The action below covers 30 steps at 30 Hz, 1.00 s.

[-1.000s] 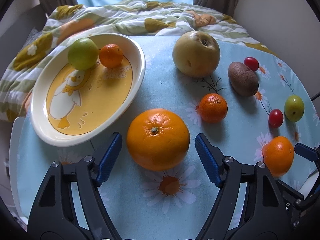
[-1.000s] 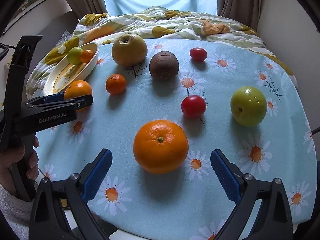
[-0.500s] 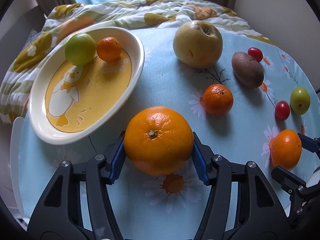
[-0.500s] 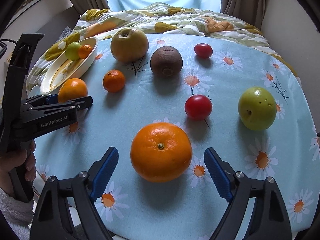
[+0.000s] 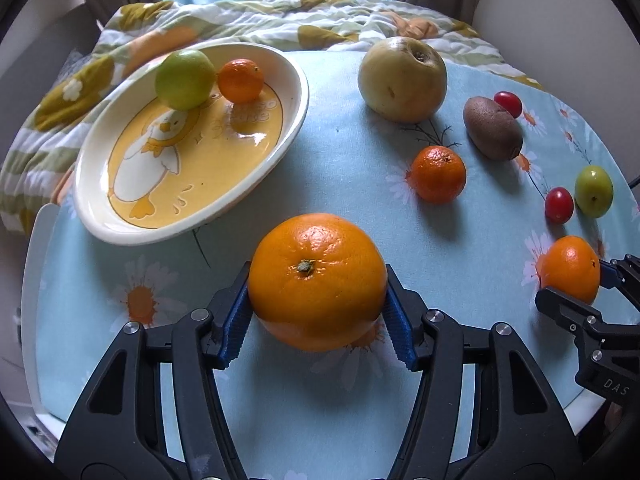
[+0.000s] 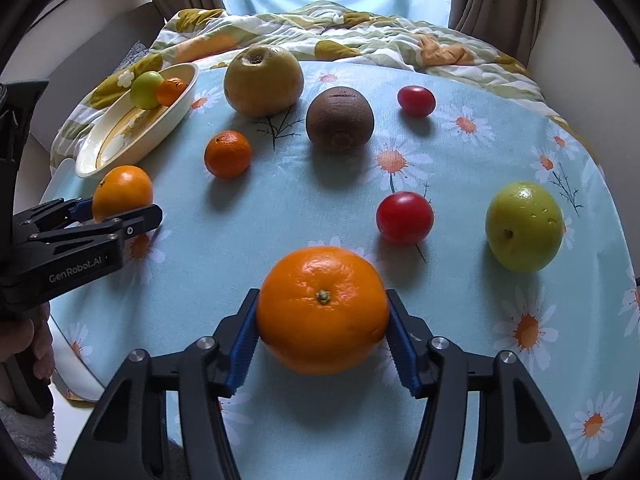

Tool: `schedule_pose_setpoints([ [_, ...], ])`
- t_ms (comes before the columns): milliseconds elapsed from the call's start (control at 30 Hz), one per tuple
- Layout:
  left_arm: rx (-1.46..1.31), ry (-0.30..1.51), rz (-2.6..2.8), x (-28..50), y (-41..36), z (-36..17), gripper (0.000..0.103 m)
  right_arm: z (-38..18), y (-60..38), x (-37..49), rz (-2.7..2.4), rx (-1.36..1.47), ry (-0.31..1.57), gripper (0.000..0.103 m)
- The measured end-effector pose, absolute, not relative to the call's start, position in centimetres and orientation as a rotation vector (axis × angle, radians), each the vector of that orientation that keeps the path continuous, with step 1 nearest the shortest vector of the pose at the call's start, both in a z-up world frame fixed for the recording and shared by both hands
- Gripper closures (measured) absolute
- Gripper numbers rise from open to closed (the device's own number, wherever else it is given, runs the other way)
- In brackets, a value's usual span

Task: Organize fruits
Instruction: 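Lower the orange into the plate and open the left gripper while the right gripper carries its orange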

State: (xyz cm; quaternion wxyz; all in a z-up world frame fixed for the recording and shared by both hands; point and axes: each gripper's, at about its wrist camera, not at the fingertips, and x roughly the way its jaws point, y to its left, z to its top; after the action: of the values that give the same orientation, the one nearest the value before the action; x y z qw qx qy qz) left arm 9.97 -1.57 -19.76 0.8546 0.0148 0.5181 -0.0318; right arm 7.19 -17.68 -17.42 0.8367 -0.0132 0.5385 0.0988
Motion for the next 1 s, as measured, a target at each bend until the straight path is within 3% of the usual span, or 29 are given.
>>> schedule_pose_setpoints([
  [633,-0.057,0.968,0.024,6.5,1.4,-12.0,0.038,-10.9,-16.0,7.0,0.310,-0.067,1.032,0.049],
  [1000,-0.057,0.910,0.019,8.4,5.9,-8.7,0.038,-7.4,-12.2,8.9,0.336,-0.078,0.962,0.049],
])
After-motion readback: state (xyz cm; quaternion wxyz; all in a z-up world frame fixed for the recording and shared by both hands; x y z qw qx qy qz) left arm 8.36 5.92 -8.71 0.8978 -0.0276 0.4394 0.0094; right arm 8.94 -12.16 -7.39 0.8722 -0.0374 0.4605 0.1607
